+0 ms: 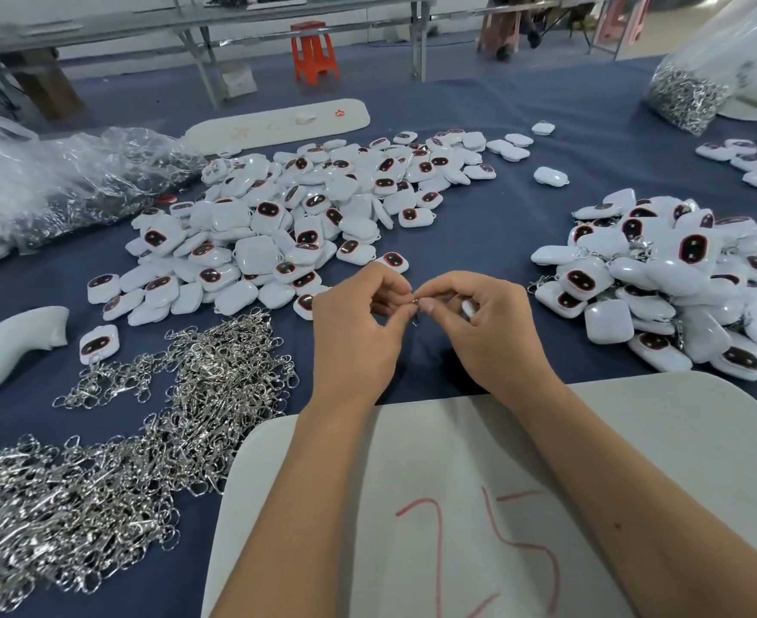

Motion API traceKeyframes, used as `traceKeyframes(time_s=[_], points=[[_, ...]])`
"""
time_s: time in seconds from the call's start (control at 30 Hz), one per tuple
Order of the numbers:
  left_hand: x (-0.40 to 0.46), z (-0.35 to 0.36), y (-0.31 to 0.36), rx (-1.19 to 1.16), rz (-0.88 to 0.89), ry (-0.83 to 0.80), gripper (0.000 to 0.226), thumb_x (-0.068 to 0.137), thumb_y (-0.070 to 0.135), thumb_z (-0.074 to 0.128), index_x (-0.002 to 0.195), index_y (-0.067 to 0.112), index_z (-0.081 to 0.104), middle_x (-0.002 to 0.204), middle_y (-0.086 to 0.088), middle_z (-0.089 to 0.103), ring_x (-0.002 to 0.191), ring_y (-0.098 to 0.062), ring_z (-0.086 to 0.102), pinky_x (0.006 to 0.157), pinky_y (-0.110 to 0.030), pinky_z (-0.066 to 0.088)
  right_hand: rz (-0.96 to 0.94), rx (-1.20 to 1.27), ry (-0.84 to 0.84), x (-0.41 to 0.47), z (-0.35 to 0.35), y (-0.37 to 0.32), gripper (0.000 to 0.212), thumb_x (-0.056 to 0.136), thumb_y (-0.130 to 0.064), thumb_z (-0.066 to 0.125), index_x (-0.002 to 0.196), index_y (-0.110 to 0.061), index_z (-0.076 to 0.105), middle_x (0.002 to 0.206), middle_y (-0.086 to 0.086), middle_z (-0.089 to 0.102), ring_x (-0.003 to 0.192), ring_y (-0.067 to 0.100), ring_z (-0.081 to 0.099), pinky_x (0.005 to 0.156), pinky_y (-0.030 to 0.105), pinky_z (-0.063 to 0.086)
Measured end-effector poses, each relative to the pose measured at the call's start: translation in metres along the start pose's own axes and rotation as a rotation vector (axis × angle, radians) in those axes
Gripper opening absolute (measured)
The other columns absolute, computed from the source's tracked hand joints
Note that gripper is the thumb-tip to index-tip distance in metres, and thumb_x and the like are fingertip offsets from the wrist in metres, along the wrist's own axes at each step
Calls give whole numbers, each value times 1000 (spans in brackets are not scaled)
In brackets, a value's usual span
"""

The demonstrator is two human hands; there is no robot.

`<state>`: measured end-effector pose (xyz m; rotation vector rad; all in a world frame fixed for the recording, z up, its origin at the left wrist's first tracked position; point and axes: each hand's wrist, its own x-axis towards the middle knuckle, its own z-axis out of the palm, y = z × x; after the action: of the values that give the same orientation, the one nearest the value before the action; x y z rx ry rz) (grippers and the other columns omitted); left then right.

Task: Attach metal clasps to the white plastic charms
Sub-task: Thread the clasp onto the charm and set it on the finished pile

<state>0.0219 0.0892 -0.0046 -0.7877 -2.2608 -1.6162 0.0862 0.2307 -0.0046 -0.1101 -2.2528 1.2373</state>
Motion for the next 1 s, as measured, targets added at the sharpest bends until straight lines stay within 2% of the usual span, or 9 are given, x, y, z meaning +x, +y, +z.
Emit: traceKeyframes(time_s=[0.2,0.3,0.37,0.47,0.53,0.73,1.0], points=[[0,-1,3,-178,-113,-3,24,77,0,84,90,14,70,83,7,75,77,-8,72,73,-18,55,-61,-68,47,0,1,-1,14,94,-5,70,88,-17,74,77,-17,67,72,5,59,68,10,38],[2,-5,2,-220,-162,-63,14,84,6,80,87,18,73,83,6,75,75,-15,68,75,-31,56,-55,-38,60,1,0,-1,13,97,-5,66,89,-16,71,80,-15,68,74,10,59,69,11,38],[3,-7,1,-233,-185,-98,12,90,9,74,85,20,75,83,7,74,80,-25,67,81,-41,56,-65,-20,31,1,-1,-3,14,98,-4,65,90,-14,69,80,-14,66,75,8,58,72,11,38],[2,-8,2,-282,-222,-144,17,94,8,70,85,20,76,82,9,74,77,-11,66,83,-36,57,-96,-23,-19,1,-1,-5,14,98,0,63,92,-12,68,78,-17,62,74,5,56,71,10,38],[2,-8,2,-286,-235,-177,18,94,7,69,84,20,75,81,8,74,76,-8,65,82,-33,57,-99,-16,-32,0,-2,-6,14,98,0,63,91,-11,68,75,-22,59,72,3,54,69,10,37],[4,-11,2,-370,-309,-250,15,98,1,62,89,7,73,73,3,70,70,-9,62,70,-20,53,-84,7,-77,-1,-4,-8,16,99,-1,60,91,-14,65,73,-25,56,65,6,47,65,12,36],[4,-15,2,-367,-311,-284,14,98,3,65,88,8,74,72,-1,68,68,-10,60,70,-21,52,-118,-46,-82,-2,-3,-9,16,99,1,60,91,-12,65,71,-26,55,69,6,51,67,12,35]])
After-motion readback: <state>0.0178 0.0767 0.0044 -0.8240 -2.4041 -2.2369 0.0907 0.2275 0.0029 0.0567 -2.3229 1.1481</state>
